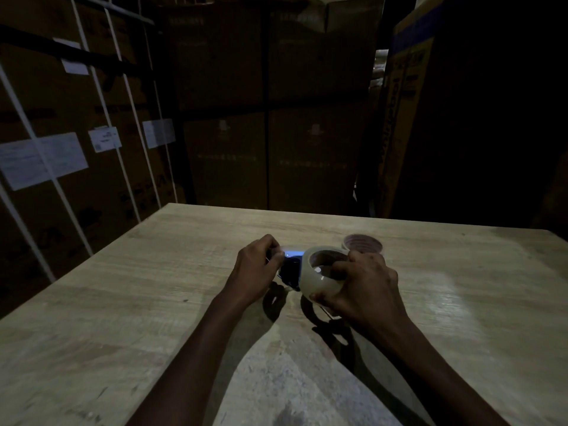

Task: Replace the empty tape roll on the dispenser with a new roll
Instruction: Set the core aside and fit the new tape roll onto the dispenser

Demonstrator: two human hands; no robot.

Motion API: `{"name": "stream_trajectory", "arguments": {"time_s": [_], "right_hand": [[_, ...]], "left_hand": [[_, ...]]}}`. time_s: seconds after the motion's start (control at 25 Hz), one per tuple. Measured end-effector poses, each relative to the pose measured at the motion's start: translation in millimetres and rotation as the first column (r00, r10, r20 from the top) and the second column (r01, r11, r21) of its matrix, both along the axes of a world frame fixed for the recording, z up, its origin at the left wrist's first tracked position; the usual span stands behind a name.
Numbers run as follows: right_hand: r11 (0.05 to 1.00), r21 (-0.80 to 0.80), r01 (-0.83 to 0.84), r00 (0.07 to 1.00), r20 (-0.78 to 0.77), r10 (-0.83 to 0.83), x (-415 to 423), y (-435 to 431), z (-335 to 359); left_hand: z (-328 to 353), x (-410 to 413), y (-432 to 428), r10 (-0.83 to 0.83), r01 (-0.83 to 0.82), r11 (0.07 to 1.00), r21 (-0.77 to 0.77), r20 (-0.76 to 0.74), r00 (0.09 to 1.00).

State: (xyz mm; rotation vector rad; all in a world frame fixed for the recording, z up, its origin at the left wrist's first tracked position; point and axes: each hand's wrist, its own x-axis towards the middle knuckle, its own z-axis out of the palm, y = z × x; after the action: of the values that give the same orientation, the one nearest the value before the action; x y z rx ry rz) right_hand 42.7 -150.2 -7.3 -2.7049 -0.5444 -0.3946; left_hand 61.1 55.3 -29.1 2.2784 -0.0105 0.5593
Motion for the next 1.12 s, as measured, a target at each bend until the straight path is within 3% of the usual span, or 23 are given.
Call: {"name": "stream_trajectory", "arguments": {"time_s": [0.4, 1.12], "right_hand": [[0.999, 0.031, 0.018, 1.0, -0.021, -0.018, -2.4, 1.1, 2.8], [1.0, 0.026, 0.005, 1.0, -0.016, -0.004, 0.5, 3.5, -1.6]], "left_hand": [[-5.8, 0.7, 4.1, 0.0, 0.0, 1.0, 0.031, 0.015, 1.0], [-3.5, -3.5, 6.8, 0.084, -0.078, 0.995, 0.055, -0.127, 0.988]]}}
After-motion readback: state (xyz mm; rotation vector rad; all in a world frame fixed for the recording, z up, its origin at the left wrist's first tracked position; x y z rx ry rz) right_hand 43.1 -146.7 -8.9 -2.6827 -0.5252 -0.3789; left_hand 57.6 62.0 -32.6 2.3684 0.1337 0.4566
